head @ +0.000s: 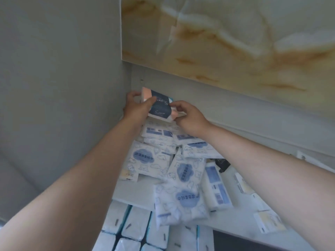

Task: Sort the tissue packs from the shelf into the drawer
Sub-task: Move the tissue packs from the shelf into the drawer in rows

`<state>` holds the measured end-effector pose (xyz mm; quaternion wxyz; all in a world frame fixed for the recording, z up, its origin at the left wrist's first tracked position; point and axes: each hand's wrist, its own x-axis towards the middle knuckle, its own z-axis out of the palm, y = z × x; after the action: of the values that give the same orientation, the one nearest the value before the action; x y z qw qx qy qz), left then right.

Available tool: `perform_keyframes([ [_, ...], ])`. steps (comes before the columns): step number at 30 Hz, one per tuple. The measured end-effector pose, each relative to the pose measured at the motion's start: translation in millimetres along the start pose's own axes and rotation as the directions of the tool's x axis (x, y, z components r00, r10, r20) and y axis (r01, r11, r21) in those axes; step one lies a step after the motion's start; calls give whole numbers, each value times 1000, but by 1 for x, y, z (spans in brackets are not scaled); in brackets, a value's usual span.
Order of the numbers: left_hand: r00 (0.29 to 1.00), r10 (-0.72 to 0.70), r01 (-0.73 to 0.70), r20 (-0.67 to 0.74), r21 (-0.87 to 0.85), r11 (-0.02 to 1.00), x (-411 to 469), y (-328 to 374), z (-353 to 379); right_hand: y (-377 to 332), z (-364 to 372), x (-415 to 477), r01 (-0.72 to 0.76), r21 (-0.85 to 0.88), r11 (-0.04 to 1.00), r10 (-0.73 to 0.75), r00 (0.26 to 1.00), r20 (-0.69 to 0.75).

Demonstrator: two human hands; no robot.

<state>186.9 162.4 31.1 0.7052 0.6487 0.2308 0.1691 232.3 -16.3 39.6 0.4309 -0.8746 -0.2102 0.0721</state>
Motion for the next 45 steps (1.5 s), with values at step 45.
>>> perform_keyframes([
  [45,590,-392,-660,706,701,270,-335,-133,4,80,12,-366,-687,-373,624,776,601,193],
])
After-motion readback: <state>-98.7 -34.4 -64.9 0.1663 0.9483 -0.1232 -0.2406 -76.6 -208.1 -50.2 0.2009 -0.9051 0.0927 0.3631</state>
